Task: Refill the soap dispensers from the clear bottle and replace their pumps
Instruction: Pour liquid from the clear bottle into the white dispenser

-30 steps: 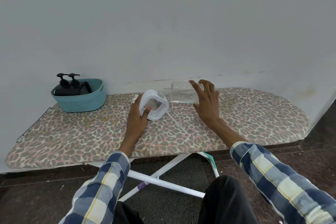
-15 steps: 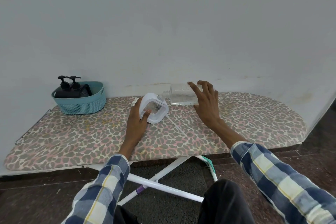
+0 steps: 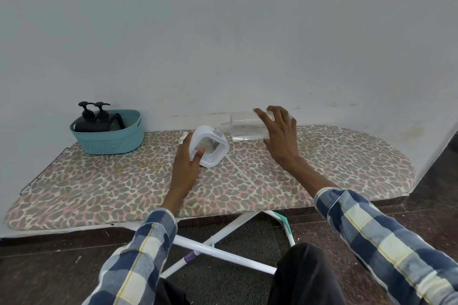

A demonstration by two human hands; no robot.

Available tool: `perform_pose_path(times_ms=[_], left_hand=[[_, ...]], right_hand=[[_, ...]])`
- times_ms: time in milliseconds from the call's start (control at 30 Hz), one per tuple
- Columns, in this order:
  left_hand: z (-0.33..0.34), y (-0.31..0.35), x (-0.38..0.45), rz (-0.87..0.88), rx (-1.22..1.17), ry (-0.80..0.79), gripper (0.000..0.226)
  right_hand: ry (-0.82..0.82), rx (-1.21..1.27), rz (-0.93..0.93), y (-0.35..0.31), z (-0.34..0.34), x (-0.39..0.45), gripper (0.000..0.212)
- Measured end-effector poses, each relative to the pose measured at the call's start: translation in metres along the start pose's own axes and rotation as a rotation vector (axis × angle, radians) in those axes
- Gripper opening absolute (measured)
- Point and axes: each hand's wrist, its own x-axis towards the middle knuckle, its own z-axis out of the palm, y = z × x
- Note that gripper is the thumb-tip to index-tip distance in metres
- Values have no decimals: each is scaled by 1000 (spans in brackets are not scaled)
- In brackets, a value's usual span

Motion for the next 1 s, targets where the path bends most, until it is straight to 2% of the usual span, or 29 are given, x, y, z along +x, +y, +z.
perform_pose_path(times_ms=[1000], left_hand=[[0, 0, -1, -2, 12, 4, 59]], right_hand=[[12, -63, -54, 3, -4, 5, 103]])
